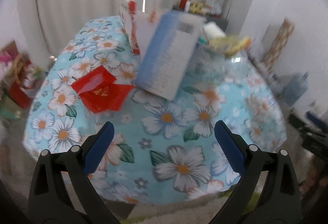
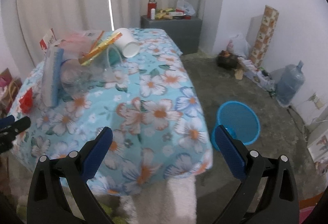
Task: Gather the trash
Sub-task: 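Grasp the red packet with the left tool while the right tool grasps the yellow snack wrapper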
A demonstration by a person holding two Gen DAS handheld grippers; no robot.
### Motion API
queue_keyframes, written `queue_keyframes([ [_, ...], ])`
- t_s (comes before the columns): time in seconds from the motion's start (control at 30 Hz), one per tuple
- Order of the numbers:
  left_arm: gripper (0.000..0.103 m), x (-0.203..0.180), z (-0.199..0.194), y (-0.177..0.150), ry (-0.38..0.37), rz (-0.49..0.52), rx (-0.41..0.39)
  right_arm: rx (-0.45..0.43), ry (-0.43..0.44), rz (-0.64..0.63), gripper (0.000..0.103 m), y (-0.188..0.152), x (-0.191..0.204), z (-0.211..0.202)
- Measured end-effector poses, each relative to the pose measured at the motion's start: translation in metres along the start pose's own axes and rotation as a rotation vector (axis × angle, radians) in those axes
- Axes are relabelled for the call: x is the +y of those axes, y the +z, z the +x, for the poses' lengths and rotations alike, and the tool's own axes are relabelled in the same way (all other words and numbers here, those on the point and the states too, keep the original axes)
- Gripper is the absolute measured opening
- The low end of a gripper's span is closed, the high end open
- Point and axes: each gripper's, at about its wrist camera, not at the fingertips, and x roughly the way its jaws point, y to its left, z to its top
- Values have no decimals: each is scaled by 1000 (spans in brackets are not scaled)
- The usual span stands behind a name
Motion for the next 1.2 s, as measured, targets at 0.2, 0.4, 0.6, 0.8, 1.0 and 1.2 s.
queue_keyframes([
  [0.2, 94, 47, -1, 3, -88, -117, -18, -46, 115, -27, 97, 6, 16, 7],
  [0.4, 94, 87, -1, 16, -164, -235, -65, -123, 147, -42, 97, 19, 28, 4],
  [0.6, 94, 116, 13, 28, -154, -269, -80, -102, 258, 57, 97, 43, 20, 12],
  [0.8, 73, 130, 38, 43, -109, -251, -54, -76, 399, 178, 92, 75, 10, 32],
  [1.0, 55, 139, 66, 49, -57, -253, 1, -4, 485, 326, 75, 108, -1, 71],
  [1.2, 34, 138, 70, 52, 2, -199, -12, 105, 561, 402, 51, 124, 5, 115],
])
